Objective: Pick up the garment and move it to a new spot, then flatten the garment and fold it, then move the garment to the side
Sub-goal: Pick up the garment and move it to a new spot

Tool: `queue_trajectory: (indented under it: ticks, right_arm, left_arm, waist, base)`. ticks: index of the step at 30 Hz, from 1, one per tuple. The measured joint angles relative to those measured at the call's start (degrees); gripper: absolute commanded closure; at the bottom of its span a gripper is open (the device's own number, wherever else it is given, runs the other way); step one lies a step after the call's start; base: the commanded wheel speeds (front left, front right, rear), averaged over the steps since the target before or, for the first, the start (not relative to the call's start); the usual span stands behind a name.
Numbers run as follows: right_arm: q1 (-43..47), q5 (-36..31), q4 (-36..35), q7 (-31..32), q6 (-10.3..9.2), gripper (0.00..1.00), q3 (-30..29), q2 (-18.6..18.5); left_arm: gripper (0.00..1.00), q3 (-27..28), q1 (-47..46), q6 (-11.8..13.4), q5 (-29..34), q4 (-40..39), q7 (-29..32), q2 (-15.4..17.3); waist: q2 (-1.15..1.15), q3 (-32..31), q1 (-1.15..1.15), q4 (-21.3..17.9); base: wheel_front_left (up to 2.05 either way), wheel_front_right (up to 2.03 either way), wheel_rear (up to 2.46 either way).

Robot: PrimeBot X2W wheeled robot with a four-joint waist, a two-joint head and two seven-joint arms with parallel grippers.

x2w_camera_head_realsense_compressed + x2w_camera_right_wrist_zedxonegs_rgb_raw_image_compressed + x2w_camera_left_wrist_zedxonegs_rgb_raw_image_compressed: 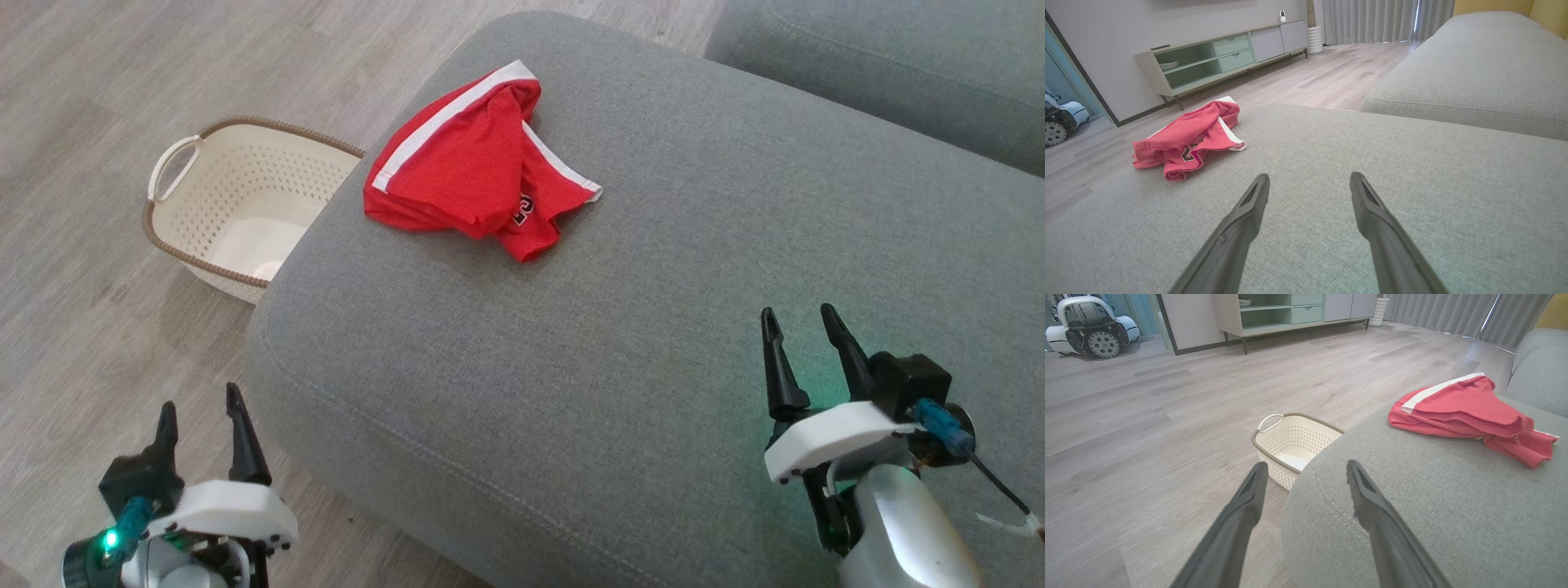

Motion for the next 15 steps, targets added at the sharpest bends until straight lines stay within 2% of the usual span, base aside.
queue_trajectory:
  ticks: [3, 8, 15]
  right_arm:
    - [0.00, -0.09, -0.04, 0.00, 0.00, 0.00, 0.10, -0.01]
    - [-1.67, -1.20, -0.63, 0.01, 0.00, 0.00, 1.11, -0.03]
    - [-5.77, -3.12, -5.16, 1.51, 0.00, 0.00, 3.89, -0.14]
  left_arm:
    - [0.00, 0.30, -0.02, -0.08, -0.24, 0.02, 0.00, -0.05]
    - [0.00, 1.94, -1.71, -2.64, -2.26, 2.26, 0.01, -0.15]
    - [0.00, 6.08, -13.55, -6.83, -2.50, 8.27, 0.02, 0.14]
  waist:
    - [0.00, 0.47, 0.00, -0.15]
    - [0.00, 2.18, 0.00, -2.19]
    - [0.00, 6.74, 0.00, -6.81]
  base:
    - [0.00, 0.00, 0.00]
    - [0.00, 0.00, 0.00]
    - [0.00, 0.00, 0.00]
